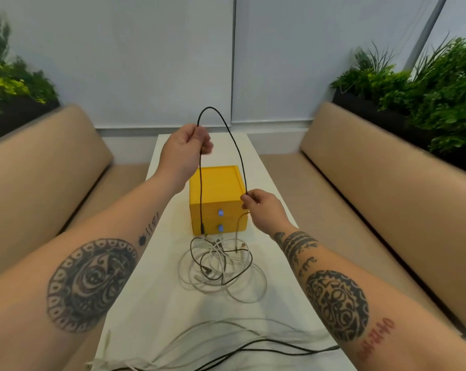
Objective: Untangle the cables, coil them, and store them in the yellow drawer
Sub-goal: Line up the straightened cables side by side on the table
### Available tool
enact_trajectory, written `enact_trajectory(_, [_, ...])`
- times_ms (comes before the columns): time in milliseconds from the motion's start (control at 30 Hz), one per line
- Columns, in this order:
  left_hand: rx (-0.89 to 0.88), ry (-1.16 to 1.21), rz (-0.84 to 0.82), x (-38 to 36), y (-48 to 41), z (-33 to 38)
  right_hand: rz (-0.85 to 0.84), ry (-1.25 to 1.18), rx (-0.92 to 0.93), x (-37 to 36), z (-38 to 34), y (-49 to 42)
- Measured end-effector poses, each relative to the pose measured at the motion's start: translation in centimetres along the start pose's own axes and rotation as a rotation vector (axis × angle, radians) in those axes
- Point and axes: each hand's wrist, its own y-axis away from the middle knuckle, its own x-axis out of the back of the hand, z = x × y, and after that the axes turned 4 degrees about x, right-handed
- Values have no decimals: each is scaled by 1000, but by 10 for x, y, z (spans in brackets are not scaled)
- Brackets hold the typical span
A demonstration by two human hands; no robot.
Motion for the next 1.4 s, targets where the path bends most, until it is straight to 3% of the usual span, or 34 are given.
enact_trajectory(67, [6, 12, 31, 11, 4, 2, 7, 61, -21, 10, 13, 0])
enact_trajectory(167, [-64, -166, 87, 33, 8, 4, 18, 161, -106, 24, 38, 6])
enact_trajectory(300, [-86, -354, -44, 50, 17, 9, 20, 202, -202, 29, 47, 17])
enact_trajectory(433, [-118, -543, -207, 39, 27, 10, 113, -111, 97, 13, -14, 20])
enact_trajectory(500, [-139, -586, -218, 29, 31, 10, 64, -222, 247, 5, -61, 21])
enact_trajectory(700, [-158, -588, -240, 27, 39, 16, -67, 57, 347, 9, -119, 19])
enact_trajectory(800, [-155, -573, -313, 36, 44, 14, -74, 343, 466, 25, -121, 16])
enact_trajectory(933, [-133, -658, -293, 51, 51, 7, -75, 669, 532, 53, -109, 7])
enact_trajectory(1167, [-181, -792, -187, 66, 60, 16, -88, 691, 420, 87, -85, 2])
enact_trajectory(1400, [-108, -886, -85, 91, 68, -6, -87, 657, 253, 112, -29, 19])
